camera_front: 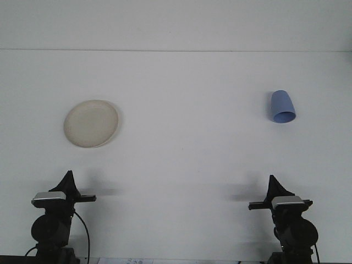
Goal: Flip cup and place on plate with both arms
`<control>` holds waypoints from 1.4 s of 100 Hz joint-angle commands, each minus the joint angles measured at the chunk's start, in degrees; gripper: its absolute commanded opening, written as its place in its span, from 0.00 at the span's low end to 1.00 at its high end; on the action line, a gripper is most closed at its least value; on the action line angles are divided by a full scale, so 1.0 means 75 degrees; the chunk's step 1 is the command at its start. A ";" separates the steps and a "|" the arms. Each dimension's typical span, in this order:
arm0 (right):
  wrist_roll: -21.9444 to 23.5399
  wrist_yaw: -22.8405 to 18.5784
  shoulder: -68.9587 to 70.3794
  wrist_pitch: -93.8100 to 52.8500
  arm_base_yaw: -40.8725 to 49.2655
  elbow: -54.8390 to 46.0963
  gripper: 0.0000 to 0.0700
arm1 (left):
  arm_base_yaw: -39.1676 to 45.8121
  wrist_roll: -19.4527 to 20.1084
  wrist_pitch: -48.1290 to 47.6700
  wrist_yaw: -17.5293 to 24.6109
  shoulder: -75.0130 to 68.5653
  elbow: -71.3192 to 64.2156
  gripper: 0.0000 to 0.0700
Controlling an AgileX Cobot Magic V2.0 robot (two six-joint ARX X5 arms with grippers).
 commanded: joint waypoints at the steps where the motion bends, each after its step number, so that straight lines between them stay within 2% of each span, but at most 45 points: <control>1: 0.0090 -0.0009 -0.0003 0.0099 0.0000 -0.0015 0.01 | 0.0012 0.0017 0.0102 -0.0038 -0.0012 -0.0149 0.02; 97: 0.0117 -0.0015 -0.0003 0.0294 0.0003 -0.0015 0.01 | 0.0012 0.0017 0.0102 -0.0038 -0.0012 -0.0149 0.02; 119: 0.1999 -0.0026 -0.0003 0.0449 0.0006 -0.0015 0.01 | 0.0012 0.0017 0.0102 -0.0038 -0.0012 -0.0149 0.02; 133: 0.2719 0.0003 -0.0003 0.0985 0.0006 0.0128 0.00 | 0.0012 0.0017 0.0102 -0.0038 -0.0012 -0.0149 0.02; 140: 0.2786 0.0178 0.0017 0.0758 0.0006 0.0583 0.01 | 0.0012 0.0017 0.0102 -0.0038 -0.0012 -0.0149 0.02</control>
